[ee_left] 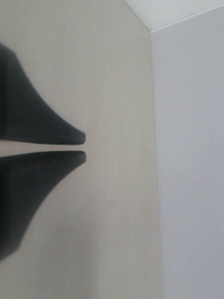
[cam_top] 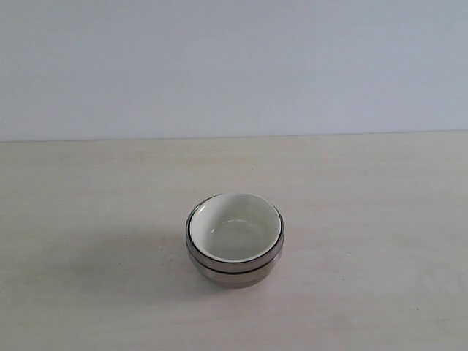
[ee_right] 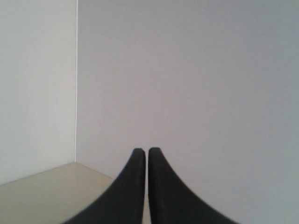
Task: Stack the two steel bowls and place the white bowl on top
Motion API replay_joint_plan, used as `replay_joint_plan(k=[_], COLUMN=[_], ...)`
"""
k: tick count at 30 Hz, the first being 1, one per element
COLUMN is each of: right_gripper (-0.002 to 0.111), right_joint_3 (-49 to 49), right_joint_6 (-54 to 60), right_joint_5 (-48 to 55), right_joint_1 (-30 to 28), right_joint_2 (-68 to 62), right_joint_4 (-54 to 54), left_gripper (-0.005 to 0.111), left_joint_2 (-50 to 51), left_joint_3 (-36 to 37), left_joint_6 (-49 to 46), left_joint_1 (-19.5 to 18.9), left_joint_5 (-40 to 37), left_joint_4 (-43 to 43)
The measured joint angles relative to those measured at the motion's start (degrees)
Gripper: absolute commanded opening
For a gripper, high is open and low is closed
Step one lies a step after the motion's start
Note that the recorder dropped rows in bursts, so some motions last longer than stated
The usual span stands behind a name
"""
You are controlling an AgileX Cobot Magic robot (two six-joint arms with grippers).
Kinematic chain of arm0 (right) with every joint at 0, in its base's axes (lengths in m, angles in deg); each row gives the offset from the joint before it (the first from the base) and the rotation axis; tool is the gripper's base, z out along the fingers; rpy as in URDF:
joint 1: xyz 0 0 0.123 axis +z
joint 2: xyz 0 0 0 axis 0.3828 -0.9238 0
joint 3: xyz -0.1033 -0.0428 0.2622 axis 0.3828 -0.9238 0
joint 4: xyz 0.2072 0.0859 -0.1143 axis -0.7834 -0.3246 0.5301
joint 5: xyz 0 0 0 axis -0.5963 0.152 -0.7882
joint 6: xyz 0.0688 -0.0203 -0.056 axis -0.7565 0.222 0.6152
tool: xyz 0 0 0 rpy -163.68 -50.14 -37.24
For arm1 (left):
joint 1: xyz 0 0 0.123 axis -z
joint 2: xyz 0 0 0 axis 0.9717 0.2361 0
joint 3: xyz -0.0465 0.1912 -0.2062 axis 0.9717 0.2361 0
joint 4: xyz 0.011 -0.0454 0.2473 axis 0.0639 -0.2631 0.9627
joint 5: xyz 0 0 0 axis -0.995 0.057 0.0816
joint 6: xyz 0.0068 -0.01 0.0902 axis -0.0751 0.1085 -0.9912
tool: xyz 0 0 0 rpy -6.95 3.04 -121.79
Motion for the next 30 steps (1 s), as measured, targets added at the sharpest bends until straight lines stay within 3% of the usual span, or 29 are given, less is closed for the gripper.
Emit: replay_joint_plan(k=[14, 24, 30], right_gripper=[0.0, 0.0, 0.0], right_joint_3=[0.0, 0.1, 0.1], right_joint_6=[-0.4, -0.6, -0.7], right_joint_5=[1.1, 1.3, 1.3], right_joint_1=[0.4, -4.6, -11.6], right_joint_2=[0.8, 7.7, 7.7], right_joint_4=[0.1, -0.3, -0.6], left_gripper=[0.004, 0.004, 0.004], left_joint_2=[0.0, 0.0, 0.0], left_joint_3=[0.0, 0.0, 0.0], left_joint_6=[0.0, 0.0, 0.0], left_joint_1=[0.0, 0.0, 0.0], left_joint_5=[0.0, 0.0, 0.0], left_joint_4=[0.0, 0.0, 0.0])
